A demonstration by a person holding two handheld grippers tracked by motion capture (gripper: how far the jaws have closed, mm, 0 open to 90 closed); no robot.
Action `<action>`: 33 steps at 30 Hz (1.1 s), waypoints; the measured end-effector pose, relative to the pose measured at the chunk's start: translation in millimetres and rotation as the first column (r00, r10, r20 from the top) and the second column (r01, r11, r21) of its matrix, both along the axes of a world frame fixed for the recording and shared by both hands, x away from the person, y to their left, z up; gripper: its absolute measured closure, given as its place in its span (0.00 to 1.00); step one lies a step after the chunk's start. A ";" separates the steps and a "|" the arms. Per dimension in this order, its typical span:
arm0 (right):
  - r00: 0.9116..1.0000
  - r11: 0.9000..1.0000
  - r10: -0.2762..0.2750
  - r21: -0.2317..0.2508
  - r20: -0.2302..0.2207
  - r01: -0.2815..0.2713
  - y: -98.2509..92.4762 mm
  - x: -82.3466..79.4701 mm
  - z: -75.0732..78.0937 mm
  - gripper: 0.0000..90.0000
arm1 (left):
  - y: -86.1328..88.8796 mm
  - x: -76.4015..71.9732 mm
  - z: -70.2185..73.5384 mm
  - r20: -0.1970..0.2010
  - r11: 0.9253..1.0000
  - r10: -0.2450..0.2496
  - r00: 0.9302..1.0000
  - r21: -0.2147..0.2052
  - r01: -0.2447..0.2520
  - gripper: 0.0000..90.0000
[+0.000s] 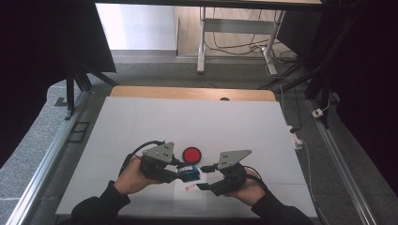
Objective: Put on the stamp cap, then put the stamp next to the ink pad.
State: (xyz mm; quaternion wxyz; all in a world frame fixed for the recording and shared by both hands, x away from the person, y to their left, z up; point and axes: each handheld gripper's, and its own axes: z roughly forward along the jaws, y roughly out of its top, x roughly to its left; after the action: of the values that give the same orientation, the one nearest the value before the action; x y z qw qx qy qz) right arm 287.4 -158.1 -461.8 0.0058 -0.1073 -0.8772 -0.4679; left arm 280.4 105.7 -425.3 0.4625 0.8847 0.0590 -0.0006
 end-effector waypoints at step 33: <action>0.976 0.976 -0.218 0.009 0.024 0.218 -28.5 -2.3 11.0 0.15 | 10.1 -0.3 1.2 -0.008 0.997 0.077 0.997 -0.001 -0.077 0.77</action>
State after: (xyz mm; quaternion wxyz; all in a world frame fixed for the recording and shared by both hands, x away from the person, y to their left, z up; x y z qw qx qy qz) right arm 285.1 -186.6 -450.8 -0.0561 -0.1970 -0.8588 -0.4696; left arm 280.2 115.8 -424.1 0.4626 0.8814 0.0947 0.0136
